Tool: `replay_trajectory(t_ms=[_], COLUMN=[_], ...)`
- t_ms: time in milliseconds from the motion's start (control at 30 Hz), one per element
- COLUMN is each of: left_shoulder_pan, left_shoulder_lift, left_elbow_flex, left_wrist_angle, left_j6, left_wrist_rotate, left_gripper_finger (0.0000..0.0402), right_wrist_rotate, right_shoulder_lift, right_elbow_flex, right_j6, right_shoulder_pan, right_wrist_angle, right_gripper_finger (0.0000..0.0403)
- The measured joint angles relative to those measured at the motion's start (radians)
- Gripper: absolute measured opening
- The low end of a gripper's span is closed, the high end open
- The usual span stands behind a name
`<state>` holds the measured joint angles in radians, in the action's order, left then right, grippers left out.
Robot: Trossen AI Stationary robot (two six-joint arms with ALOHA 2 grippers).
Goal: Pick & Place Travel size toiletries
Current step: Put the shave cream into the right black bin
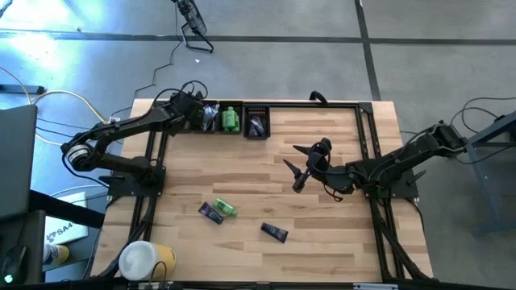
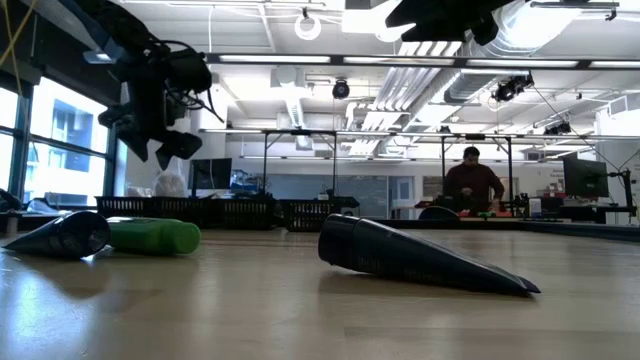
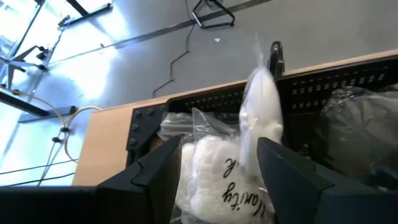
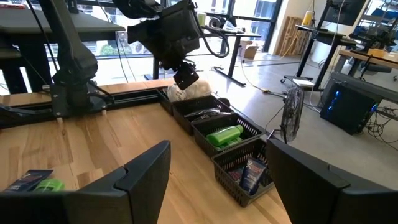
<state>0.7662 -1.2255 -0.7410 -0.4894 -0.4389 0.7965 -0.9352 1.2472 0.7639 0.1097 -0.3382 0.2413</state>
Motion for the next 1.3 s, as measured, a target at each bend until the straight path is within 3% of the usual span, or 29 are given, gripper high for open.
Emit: replay_trajectory(t_ms=[267,500,867,1100,1300], left_shoulder_pan=[0.0,-0.001,0.0,0.0,0.0], left_shoulder_lift=[0.0,0.0,0.049,0.144,0.123], left_elbow_flex=[0.0,0.0,0.0,0.0,0.0], left_wrist_angle=[-0.008,0.03,0.022,0.021,0.034], left_j6=[-0.003,-0.003,0.006,0.009,0.012], left_wrist_rotate=[0.01,-0.158,-0.179,-0.256,-0.273], left_gripper_finger=[0.0203,0.0203,0.0198,0.0139,0.0071], right_wrist_rotate=[0.0,0.0,0.0,0.0,0.0], right_shoulder_lift=[0.0,0.0,0.0,0.0,0.0], right_elbow_flex=[0.0,0.0,0.0,0.0,0.0], right_j6=[0.0,0.0,-0.005,-0.005,-0.005], right_shoulder_pan=[0.0,0.0,0.0,0.001,0.001], right_wrist_angle=[-0.002,-0.002,-0.006,-0.006,-0.006], right_gripper_finger=[0.0256,0.0256,0.0256,0.0256,0.0256])
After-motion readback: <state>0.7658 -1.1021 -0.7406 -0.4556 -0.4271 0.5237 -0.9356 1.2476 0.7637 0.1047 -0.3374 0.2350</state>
